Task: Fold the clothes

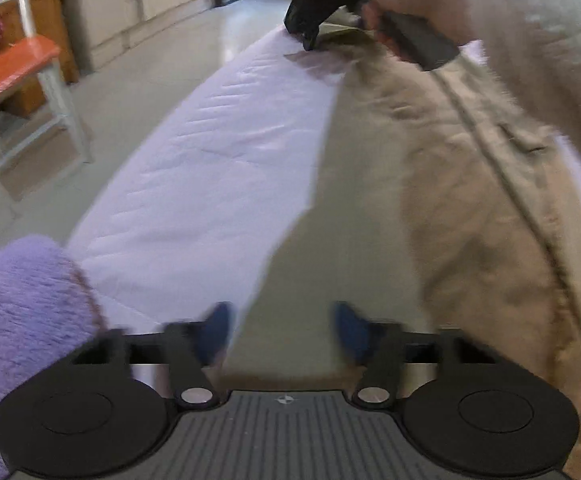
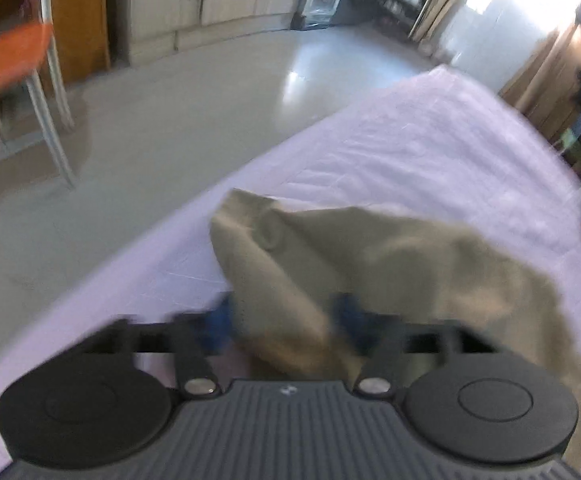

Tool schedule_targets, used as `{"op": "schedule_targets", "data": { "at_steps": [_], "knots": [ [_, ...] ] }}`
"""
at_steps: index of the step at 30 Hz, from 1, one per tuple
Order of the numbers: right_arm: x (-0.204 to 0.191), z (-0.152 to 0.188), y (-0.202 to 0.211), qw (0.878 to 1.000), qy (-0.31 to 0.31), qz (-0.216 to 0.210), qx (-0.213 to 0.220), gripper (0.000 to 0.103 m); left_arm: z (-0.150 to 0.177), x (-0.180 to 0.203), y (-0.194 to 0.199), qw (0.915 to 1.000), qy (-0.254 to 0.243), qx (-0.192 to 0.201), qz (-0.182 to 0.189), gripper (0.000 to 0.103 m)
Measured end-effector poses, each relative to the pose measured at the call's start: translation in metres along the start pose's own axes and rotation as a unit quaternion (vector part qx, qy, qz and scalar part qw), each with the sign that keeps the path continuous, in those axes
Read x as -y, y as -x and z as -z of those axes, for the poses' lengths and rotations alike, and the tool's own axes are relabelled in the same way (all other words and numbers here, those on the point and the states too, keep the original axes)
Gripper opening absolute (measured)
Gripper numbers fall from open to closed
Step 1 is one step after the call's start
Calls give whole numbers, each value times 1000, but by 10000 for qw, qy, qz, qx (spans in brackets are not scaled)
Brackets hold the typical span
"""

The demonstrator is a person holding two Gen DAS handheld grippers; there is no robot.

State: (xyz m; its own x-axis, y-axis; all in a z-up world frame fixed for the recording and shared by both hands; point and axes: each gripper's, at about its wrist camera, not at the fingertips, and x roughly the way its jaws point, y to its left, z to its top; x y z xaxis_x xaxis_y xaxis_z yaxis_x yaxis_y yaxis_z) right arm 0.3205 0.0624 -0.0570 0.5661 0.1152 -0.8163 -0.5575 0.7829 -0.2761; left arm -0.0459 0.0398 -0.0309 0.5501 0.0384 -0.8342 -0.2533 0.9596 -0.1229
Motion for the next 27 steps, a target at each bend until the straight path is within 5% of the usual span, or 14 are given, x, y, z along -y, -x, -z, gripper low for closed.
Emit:
{"op": "schedule_targets", "data": {
  "at_steps": [6,18,21,27],
  "knots": [
    [-13,8,6,9973,628,371,98,20,2,0,7,9991,95,174,373,9],
    [79,13,38,9892,-1311,-375,533,13,-5,26,23,9922,-86,445,1157,4],
    [123,29,48,9737,-2073,-604,722,13,-5,46,28,9862,-327,481,1550,4],
    [228,114,55,9172,-3846,-759,710,16,4,95,31,9662,-948,289,2379,4]
  ]
}}
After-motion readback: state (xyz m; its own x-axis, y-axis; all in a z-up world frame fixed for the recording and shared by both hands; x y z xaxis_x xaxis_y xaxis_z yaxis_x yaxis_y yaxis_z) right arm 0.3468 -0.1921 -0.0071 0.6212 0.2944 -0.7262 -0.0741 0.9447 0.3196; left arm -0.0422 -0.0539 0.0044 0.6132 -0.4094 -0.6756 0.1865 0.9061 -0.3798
